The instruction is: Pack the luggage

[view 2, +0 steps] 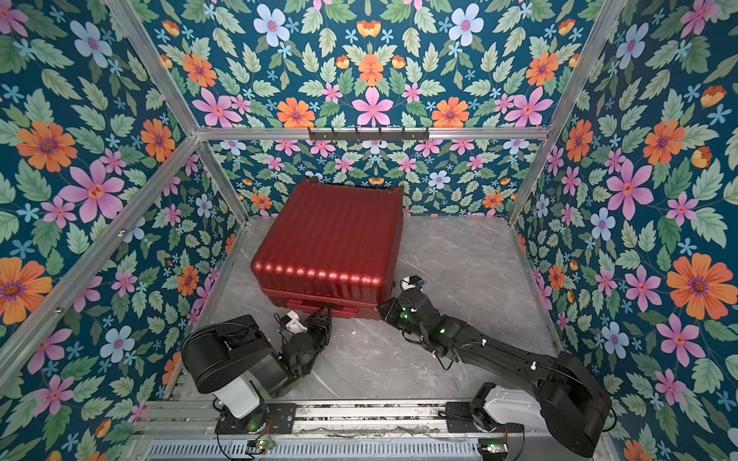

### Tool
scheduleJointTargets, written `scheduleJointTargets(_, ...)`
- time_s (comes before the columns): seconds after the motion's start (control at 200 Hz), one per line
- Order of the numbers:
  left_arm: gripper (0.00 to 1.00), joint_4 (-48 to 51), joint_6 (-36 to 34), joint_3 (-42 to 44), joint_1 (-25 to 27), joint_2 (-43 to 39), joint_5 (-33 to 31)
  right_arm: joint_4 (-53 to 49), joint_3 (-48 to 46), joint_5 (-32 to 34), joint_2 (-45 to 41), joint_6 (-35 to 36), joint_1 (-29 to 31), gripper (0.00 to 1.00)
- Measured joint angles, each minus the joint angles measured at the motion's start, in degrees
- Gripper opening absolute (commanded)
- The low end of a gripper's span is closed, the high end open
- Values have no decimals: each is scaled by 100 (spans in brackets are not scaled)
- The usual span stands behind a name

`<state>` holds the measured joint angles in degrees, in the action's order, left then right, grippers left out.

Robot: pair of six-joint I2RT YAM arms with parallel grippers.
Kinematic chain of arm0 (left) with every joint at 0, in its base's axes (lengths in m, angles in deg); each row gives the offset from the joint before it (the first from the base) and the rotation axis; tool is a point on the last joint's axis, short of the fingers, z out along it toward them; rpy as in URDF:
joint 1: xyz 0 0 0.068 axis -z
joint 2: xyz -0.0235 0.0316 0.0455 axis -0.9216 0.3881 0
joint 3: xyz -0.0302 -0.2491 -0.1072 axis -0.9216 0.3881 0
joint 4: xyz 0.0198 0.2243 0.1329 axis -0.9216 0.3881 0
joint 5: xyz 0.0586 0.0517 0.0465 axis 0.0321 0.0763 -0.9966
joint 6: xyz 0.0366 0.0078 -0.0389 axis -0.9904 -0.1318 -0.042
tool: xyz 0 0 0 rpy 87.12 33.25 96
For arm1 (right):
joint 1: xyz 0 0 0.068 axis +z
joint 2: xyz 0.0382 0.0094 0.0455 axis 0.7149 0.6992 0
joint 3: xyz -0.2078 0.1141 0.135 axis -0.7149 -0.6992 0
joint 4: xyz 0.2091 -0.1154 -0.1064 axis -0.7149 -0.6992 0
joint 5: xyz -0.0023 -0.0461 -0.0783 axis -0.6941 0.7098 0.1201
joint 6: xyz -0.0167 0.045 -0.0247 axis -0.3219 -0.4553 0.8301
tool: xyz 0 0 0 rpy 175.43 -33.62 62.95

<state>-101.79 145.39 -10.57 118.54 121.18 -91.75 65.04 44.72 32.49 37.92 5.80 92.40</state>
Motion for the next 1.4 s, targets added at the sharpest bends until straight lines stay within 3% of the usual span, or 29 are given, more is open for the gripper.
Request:
scheduleJointTargets(0.325, 0, 2, 0, -7, 0, 4, 13, 365, -181, -11, 15, -66, 4, 5)
scheduleJointTargets(0.635, 0, 15, -17, -20, -11, 11, 42, 527, -269, 46, 109, -127, 0, 0)
scheduleJointTargets(1.015, 0, 120, -20, -13, -9, -74, 46, 848, -680, 339, -201, 70, 0, 0)
scheduleJointTargets(1.4, 0, 422, -17, 11, 7, -308, 286, 1320, -1069, 175, -393, 66, -516, 0)
